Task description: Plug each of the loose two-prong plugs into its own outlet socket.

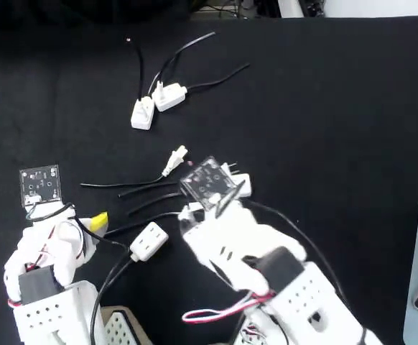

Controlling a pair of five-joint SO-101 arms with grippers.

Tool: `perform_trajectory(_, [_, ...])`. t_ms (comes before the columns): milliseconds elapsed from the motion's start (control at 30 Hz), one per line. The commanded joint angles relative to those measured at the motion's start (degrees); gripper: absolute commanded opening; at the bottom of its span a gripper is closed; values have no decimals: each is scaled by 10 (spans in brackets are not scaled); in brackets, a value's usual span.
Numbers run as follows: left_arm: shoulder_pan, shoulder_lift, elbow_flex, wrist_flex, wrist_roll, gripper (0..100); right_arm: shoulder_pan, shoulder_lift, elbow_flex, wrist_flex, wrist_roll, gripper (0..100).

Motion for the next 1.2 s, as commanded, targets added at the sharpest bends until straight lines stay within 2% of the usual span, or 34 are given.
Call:
perform_trajectory(0, [-39,-4,0,-14,4,339,-34,73,-34,-65,-17,12])
perform_trajectory(167, [-95,-4,1,-18,3,339,-82,159,-36,-149,-17,12])
perform_trajectory(500, [-100,-11,7,-18,3,339,-86,300,-83,-210,-21,12])
perform_trajectory(600, [-100,-11,8,-18,3,339,-86,317,-94,-210,-43,12])
perform_trajectory(933, [-100,-11,8,-18,3,339,-87,322,-58,-214,-47,12])
perform_trajectory(1167, [-100,-11,8,-18,3,339,-87,326,12,-302,-45,12])
